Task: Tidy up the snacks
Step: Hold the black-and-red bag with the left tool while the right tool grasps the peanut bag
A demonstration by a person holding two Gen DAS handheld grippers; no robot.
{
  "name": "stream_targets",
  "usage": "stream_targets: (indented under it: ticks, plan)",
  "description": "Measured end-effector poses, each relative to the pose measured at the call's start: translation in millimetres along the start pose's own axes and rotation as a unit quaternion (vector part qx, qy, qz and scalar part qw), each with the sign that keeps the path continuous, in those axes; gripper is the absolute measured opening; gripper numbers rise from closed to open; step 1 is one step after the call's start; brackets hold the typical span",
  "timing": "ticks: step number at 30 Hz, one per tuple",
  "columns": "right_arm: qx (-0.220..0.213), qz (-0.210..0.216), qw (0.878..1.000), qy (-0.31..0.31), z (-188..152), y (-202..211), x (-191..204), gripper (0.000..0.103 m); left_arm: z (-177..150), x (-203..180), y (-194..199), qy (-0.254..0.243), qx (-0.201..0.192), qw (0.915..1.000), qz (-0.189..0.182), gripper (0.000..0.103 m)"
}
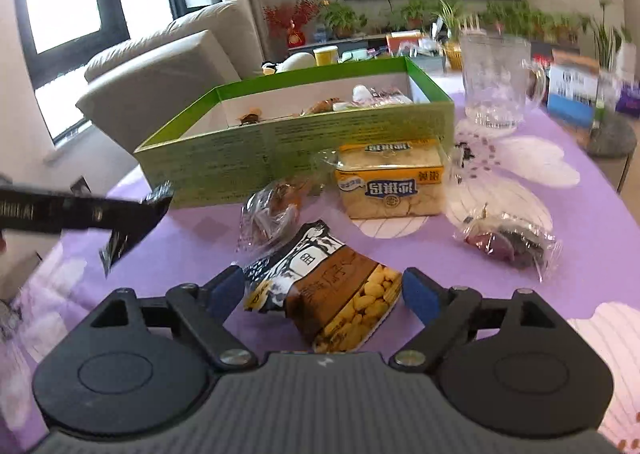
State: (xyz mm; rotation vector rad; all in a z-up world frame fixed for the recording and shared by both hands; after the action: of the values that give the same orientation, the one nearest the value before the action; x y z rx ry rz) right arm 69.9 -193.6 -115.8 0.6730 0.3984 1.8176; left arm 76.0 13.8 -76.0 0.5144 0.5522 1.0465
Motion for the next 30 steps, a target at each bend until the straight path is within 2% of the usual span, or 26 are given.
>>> stream_targets:
  ticks: [2, 10, 16, 20, 23, 26, 30]
  plan:
    - [0.003, 0.004, 1.0, -0.005, 1.9, 3.4, -2.5, 0.044, -1.3, -0.3, 0.4, 0.002, 0.0, 1.0, -0.001, 0.025]
    - [-0.008, 0.005, 0.999, 0.048, -2.4, 24.1, 11.3, 0.043, -1.9, -5.2, 9.4, -0.002, -0.007, 1.0, -0.005, 0.025]
    - [-0.004, 0.019, 0.999, 0.045, 0.3, 33.2, 9.5, 0.044, -2.6, -5.2, 17.4, -0.002, -0.014, 0.9999, -0.001, 0.025]
    - [-0.013, 0.011, 0.995, 0.095, 0.0, 34.2, 7.7, 0.044, -4.7, -6.1, 20.7, -0.005, -0.011, 0.9999, 0.003, 0.025]
    - [-0.009, 0.055, 0.987, 0.151, 5.1, 32.6, 3.0, 0.044, -5.7, -5.1, 22.7, -0.004, -0.009, 0.9999, 0.007, 0.025]
    - [0.046, 0.111, 0.972, 0.202, 15.4, 19.6, -2.8, 0.044, -5.2, -4.5, 23.8, -0.002, -0.009, 0.9999, 0.01, 0.025]
    - [0.082, 0.129, 0.953, 0.262, 27.5, 1.5, -4.6, 0.044, -3.5, -5.3, 20.9, -0.004, -0.004, 0.9999, 0.016, 0.025]
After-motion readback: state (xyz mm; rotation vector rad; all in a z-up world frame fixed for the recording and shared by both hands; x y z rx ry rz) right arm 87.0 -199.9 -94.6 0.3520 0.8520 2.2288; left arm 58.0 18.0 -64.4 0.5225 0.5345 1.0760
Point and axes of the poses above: each gripper's, at about its wrist camera, not at the fingertips, and y roughly against the way its jaws point, x to its left, z to its top, the point moved 3 cm from there along -y, roughly the way its jaws point, and after that the axes turned 3 degrees about -y, right-handed, at the moved point
